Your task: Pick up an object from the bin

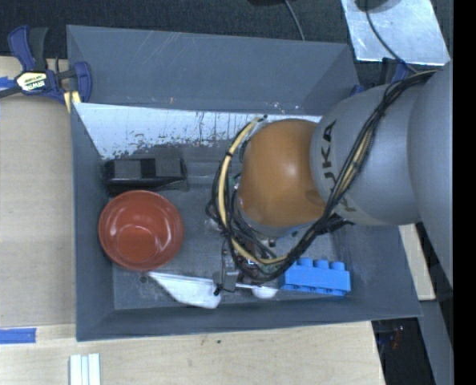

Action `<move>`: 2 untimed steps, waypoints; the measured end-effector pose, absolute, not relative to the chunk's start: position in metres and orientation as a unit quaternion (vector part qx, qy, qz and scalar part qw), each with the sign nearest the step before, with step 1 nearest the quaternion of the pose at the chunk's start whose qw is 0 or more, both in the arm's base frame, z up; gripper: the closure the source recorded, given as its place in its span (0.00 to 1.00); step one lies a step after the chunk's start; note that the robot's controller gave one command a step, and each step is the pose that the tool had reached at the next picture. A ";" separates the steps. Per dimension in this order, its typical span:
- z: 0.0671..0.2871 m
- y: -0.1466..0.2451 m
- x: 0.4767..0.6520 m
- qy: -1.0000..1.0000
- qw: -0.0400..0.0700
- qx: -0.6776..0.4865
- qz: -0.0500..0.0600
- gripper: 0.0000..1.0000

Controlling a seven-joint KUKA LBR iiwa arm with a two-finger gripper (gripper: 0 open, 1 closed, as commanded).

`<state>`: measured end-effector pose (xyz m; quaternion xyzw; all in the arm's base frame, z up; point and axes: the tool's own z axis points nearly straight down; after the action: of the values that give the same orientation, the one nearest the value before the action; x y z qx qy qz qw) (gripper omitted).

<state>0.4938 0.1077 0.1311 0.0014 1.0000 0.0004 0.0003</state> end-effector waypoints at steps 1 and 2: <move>0.131 0.108 0.494 1.000 0.000 0.001 0.000 0.00; 0.104 0.121 0.495 1.000 0.001 0.008 0.000 0.00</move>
Offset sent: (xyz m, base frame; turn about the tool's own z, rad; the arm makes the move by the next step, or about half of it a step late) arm -0.0073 0.0196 -0.0513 0.0170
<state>0.4951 0.1206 0.1036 0.0080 1.0000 0.0002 0.0013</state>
